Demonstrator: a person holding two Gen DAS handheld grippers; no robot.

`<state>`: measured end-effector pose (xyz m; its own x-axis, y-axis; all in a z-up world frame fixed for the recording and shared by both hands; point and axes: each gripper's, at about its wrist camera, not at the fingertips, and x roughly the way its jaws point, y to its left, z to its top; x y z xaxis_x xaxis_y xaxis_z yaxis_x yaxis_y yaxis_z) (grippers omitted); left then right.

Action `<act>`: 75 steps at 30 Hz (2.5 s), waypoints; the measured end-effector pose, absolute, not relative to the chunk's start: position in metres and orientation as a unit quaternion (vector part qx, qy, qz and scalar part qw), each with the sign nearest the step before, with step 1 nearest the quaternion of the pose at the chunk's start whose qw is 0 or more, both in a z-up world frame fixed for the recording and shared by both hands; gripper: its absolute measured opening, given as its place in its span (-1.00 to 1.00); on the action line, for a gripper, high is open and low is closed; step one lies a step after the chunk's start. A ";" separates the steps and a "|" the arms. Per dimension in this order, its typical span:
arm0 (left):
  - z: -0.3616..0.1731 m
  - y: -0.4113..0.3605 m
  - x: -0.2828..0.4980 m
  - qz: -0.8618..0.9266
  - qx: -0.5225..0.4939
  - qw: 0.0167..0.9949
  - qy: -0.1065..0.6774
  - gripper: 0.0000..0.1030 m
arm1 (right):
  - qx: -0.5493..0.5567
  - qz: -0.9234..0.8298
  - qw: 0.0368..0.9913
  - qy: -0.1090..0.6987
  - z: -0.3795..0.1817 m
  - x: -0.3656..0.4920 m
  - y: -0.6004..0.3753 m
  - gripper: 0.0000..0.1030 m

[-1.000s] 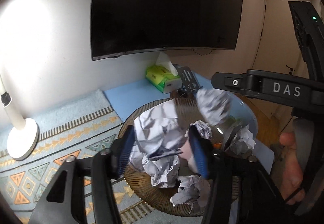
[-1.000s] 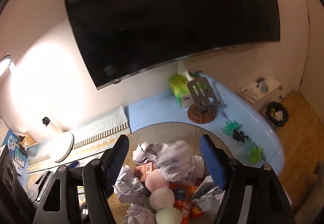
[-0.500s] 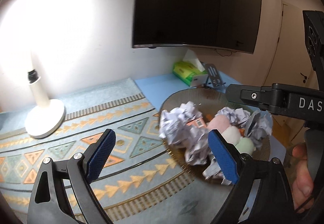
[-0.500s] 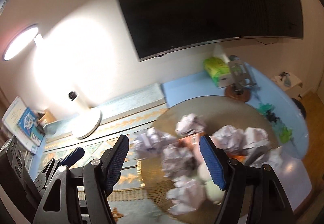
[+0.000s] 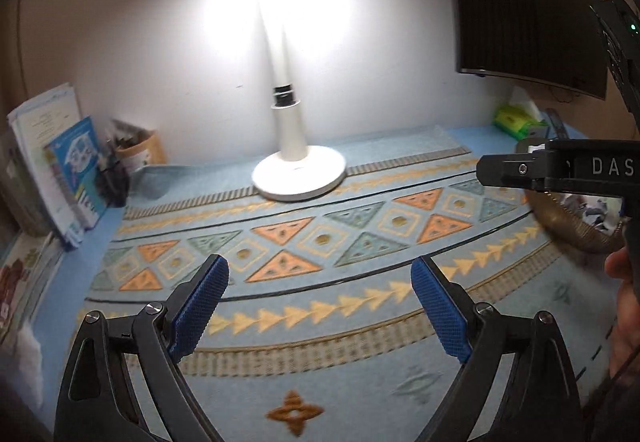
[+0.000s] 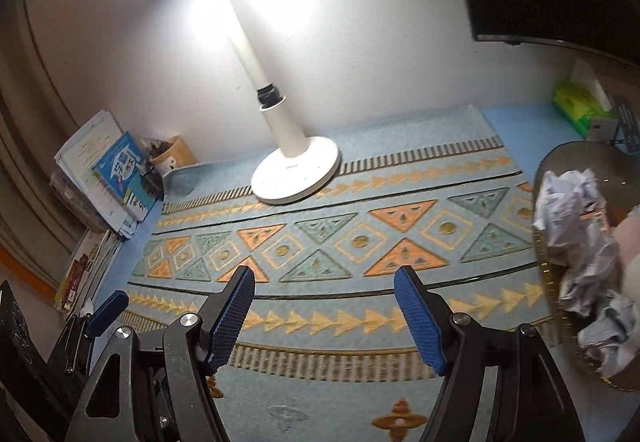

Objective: Organize objects

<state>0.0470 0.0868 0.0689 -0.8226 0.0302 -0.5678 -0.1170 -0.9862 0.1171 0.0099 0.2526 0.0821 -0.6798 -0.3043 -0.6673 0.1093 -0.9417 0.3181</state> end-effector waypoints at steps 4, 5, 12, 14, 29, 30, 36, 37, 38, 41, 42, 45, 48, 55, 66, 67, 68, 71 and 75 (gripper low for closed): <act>0.065 0.046 0.046 0.950 -0.307 0.008 0.050 0.80 | 0.396 -0.903 0.128 -0.111 0.072 0.001 0.221 0.37; 0.064 0.040 0.045 0.950 -0.309 0.005 0.045 0.80 | 0.397 -0.902 0.130 -0.107 0.071 -0.001 0.215 0.37; 0.053 0.013 0.040 0.949 -0.313 -0.013 0.034 0.83 | 0.406 -0.904 0.113 -0.077 0.059 -0.010 0.191 0.37; 0.045 0.008 0.036 0.946 -0.322 -0.012 0.028 0.93 | 0.412 -0.903 0.102 -0.068 0.051 -0.014 0.188 0.37; 0.001 -0.020 -0.023 0.918 -0.395 -0.011 -0.011 0.98 | 0.471 -0.880 0.052 -0.030 -0.012 -0.040 0.185 0.37; 0.000 -0.021 -0.023 0.920 -0.391 -0.013 -0.017 0.98 | 0.472 -0.880 0.051 -0.028 -0.014 -0.041 0.184 0.37; -0.009 -0.023 -0.028 0.913 -0.405 -0.002 -0.040 0.98 | 0.471 -0.880 0.053 0.004 -0.021 -0.042 0.170 0.52; -0.010 -0.023 -0.028 0.912 -0.409 -0.001 -0.042 0.98 | 0.471 -0.880 0.054 0.006 -0.022 -0.042 0.169 0.54; -0.010 -0.024 -0.028 0.912 -0.409 0.001 -0.045 0.98 | 0.470 -0.881 0.054 0.006 -0.022 -0.042 0.168 0.54; -0.010 -0.025 -0.027 0.912 -0.407 0.004 -0.050 0.98 | 0.469 -0.881 0.060 -0.002 -0.022 -0.041 0.166 0.54; -0.009 -0.025 -0.025 0.913 -0.405 0.005 -0.051 0.98 | 0.468 -0.882 0.059 -0.003 -0.022 -0.041 0.166 0.54; -0.009 -0.021 -0.025 0.912 -0.407 0.010 -0.043 0.98 | 0.467 -0.882 0.061 -0.004 -0.023 -0.039 0.164 0.54; -0.009 -0.017 -0.022 0.910 -0.412 0.025 -0.041 0.98 | 0.464 -0.885 0.051 0.010 -0.023 -0.038 0.162 0.53; -0.018 -0.015 -0.029 0.896 -0.440 0.036 -0.043 0.98 | 0.463 -0.885 0.040 0.028 -0.027 -0.041 0.162 0.63; -0.022 -0.005 -0.032 0.891 -0.452 0.032 -0.003 0.99 | 0.464 -0.886 0.003 0.011 -0.031 -0.039 0.176 1.00; -0.023 -0.005 -0.031 0.891 -0.452 0.034 0.000 0.99 | 0.461 -0.887 0.003 0.006 -0.031 -0.038 0.177 1.00; -0.023 -0.006 -0.031 0.891 -0.452 0.035 0.000 0.99 | 0.458 -0.889 0.004 0.007 -0.031 -0.036 0.177 1.00; -0.023 -0.005 -0.032 0.891 -0.453 0.038 0.006 0.99 | 0.452 -0.892 0.010 0.012 -0.031 -0.036 0.176 1.00; -0.023 -0.004 -0.032 0.890 -0.454 0.040 0.016 0.99 | 0.453 -0.891 0.025 0.014 -0.031 -0.037 0.179 1.00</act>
